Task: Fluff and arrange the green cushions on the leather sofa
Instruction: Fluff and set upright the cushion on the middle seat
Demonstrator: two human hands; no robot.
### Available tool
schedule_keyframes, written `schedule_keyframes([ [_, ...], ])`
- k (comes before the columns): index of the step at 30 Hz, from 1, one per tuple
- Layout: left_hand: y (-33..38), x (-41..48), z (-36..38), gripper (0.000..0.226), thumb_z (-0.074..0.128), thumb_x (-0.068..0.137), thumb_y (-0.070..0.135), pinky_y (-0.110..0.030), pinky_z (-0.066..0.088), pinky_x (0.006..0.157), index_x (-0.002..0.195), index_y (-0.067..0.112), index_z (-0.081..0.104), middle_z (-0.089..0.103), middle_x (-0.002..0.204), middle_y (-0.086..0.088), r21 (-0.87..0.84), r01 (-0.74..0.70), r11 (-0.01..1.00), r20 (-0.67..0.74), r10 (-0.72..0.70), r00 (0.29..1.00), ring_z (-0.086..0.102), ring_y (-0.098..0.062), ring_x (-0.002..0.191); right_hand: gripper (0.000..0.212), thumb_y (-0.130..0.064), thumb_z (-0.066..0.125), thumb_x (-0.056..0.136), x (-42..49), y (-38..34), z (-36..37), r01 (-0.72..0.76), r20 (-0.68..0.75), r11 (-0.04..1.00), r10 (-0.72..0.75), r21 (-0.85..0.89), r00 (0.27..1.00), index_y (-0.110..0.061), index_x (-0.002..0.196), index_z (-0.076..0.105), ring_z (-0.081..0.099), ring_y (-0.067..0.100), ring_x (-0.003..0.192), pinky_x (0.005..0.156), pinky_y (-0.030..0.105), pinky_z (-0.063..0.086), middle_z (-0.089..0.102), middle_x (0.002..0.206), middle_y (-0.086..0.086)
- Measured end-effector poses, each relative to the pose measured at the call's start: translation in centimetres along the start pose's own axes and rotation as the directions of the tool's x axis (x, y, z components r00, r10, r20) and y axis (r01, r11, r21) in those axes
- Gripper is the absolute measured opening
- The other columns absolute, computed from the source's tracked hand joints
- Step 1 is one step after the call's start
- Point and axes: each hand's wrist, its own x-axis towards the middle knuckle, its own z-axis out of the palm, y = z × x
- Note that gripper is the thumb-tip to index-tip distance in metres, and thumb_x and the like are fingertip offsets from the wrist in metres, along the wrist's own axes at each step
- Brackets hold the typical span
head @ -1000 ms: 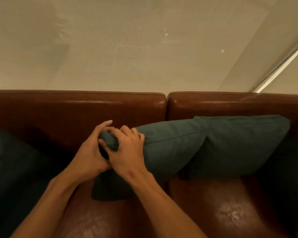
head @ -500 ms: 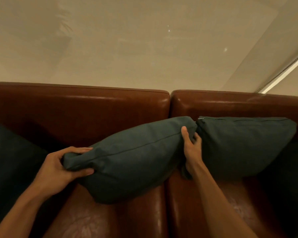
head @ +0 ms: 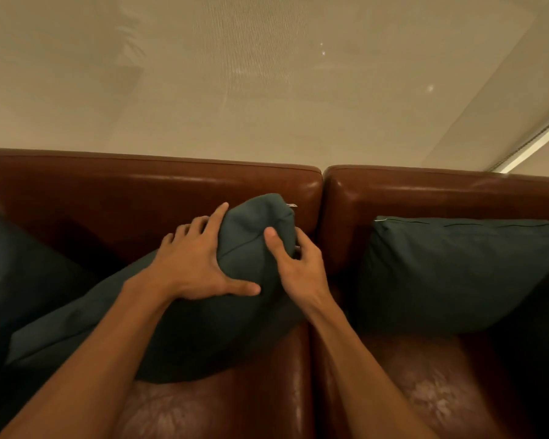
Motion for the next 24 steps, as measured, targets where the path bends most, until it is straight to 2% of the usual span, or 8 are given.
schedule_keyframes([
  [4,-0.5,0.0,0.6,0.149,0.057,0.036,0.098,-0.054,0.03,0.111,0.153,0.038,-0.013,0.022,0.161,-0.003,-0.006,-0.013,1.0,-0.168,0.012,0.986,0.032,-0.033,0.142,0.032,-0.077,0.059,0.073,-0.1,-0.2,1.0,0.018,0.065,1.0,-0.017,-0.016,0.998,-0.052,0.093,0.063,0.063,0.006,0.107,0.097,0.04,0.053,0.063,0.116,-0.01],
  [7,0.3,0.6,1.3,0.137,0.057,0.041,0.098,-0.054,0.038,0.106,0.153,0.038,0.006,0.04,0.15,-0.004,-0.003,-0.04,0.999,-0.305,0.037,0.951,0.046,-0.032,0.132,0.048,-0.077,0.051,0.077,0.1,-0.1,1.2,0.021,0.113,1.0,-0.02,-0.006,0.993,-0.042,0.105,0.068,0.061,0.006,0.112,0.103,0.038,0.048,0.064,0.121,-0.004],
  [10,0.3,1.3,1.9,0.09,0.064,0.053,0.087,-0.05,0.048,0.091,0.123,0.035,0.043,0.063,0.112,0.005,-0.021,-0.051,0.999,-0.419,0.037,0.907,0.063,-0.025,0.104,0.067,-0.07,0.051,0.083,0.3,0.2,0.9,-0.012,0.127,0.996,0.001,0.085,0.992,-0.026,0.132,0.06,0.055,0.007,0.126,0.11,0.036,0.043,0.061,0.134,-0.005],
  [12,0.2,0.9,2.3,0.059,0.069,0.063,0.077,-0.045,0.05,0.083,0.099,0.036,0.045,0.061,0.089,0.013,-0.033,-0.115,0.993,-0.484,0.085,0.871,0.065,-0.022,0.089,0.056,-0.061,0.051,0.091,0.4,0.5,-0.1,-0.028,0.111,0.988,0.012,0.149,0.994,-0.025,0.133,0.059,0.056,0.008,0.126,0.107,0.033,0.044,0.063,0.134,-0.005],
  [15,0.2,-0.2,2.3,0.042,0.076,0.072,0.059,-0.039,0.051,0.072,0.087,0.034,0.046,0.055,0.076,0.016,-0.095,-0.232,0.968,-0.542,0.145,0.828,0.065,-0.02,0.078,0.033,-0.051,0.046,0.096,0.4,1.3,-1.6,-0.088,0.047,0.987,0.082,0.134,0.996,-0.034,0.119,0.064,0.06,0.005,0.115,0.094,0.022,0.048,0.068,0.116,-0.014],
  [18,-0.4,-1.3,0.7,0.038,0.08,0.069,0.052,-0.037,0.054,0.065,0.082,0.028,0.054,0.062,0.074,0.013,-0.179,-0.269,0.946,-0.599,0.112,0.793,0.066,-0.017,0.074,0.035,-0.051,0.047,0.097,0.6,4.7,-3.5,-0.262,-0.054,0.962,0.266,0.074,0.962,-0.033,0.123,0.061,0.055,0.011,0.117,0.09,0.028,0.042,0.063,0.117,-0.014],
  [21,-2.1,-2.9,-2.4,0.042,0.083,0.06,0.055,-0.036,0.059,0.077,0.089,0.029,0.068,0.072,0.085,0.015,-0.379,-0.317,0.869,-0.625,0.012,0.78,0.068,-0.007,0.081,0.059,-0.06,0.052,0.091,0.3,8.2,-5.0,-0.456,-0.119,0.887,0.462,0.075,0.879,-0.027,0.139,0.05,0.053,0.024,0.123,0.089,0.037,0.043,0.053,0.142,0.004],
  [24,-3.6,-4.7,-5.1,0.038,0.089,0.056,0.035,-0.01,0.054,0.074,0.086,0.035,0.066,0.068,0.077,0.037,-0.546,-0.414,0.728,-0.666,-0.077,0.742,0.064,0.015,0.076,0.094,-0.082,0.055,0.073,0.1,9.8,-5.9,-0.568,-0.104,0.795,0.596,0.212,0.796,-0.033,0.15,0.033,0.045,0.033,0.132,0.108,0.053,0.036,0.044,0.15,0.005],
])
